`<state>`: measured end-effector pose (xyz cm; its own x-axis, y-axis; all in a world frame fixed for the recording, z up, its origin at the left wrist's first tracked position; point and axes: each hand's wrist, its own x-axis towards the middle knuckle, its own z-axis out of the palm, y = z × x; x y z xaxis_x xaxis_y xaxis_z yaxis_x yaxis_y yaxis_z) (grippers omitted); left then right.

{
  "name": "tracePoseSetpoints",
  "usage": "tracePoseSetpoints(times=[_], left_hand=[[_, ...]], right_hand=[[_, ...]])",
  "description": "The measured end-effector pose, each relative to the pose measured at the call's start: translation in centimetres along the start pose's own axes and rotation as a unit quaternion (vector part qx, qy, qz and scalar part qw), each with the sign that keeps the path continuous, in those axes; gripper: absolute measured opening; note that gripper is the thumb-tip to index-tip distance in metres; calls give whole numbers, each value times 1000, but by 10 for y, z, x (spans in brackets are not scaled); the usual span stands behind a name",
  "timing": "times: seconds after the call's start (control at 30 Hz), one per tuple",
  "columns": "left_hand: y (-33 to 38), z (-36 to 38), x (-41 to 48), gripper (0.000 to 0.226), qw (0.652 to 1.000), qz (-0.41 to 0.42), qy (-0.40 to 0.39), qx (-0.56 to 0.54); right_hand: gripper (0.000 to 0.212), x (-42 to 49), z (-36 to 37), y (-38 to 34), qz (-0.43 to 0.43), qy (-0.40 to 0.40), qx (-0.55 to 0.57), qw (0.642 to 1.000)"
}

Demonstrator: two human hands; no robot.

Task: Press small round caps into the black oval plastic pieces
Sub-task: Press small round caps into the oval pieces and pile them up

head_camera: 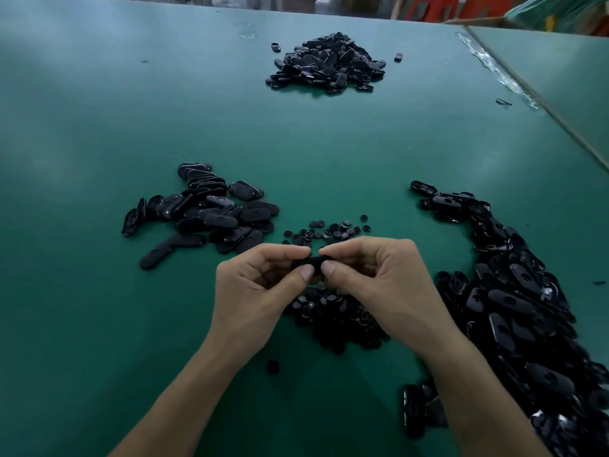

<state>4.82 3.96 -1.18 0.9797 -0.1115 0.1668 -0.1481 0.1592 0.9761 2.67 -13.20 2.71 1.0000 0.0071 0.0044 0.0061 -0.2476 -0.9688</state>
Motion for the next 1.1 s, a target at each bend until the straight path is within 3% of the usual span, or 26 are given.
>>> tracePoseSetpoints(times=[0.6,0.7,0.93,1.1], left_hand=[[0,1,-1,22,1000,7,-23,-4],[-2,1,0,24,1000,-5,-8,-11],[1,1,1,18,999,-8,17,-46],[2,3,0,15,998,-6,25,-56]], right_hand=[[16,2,-6,-5,-24,-11,-54,998],[21,0,-3,-5,-62,33,-102,992],[18,-3,12,3,-225,99,-253,936],[15,-4,19,4,-216,114,-256,935]])
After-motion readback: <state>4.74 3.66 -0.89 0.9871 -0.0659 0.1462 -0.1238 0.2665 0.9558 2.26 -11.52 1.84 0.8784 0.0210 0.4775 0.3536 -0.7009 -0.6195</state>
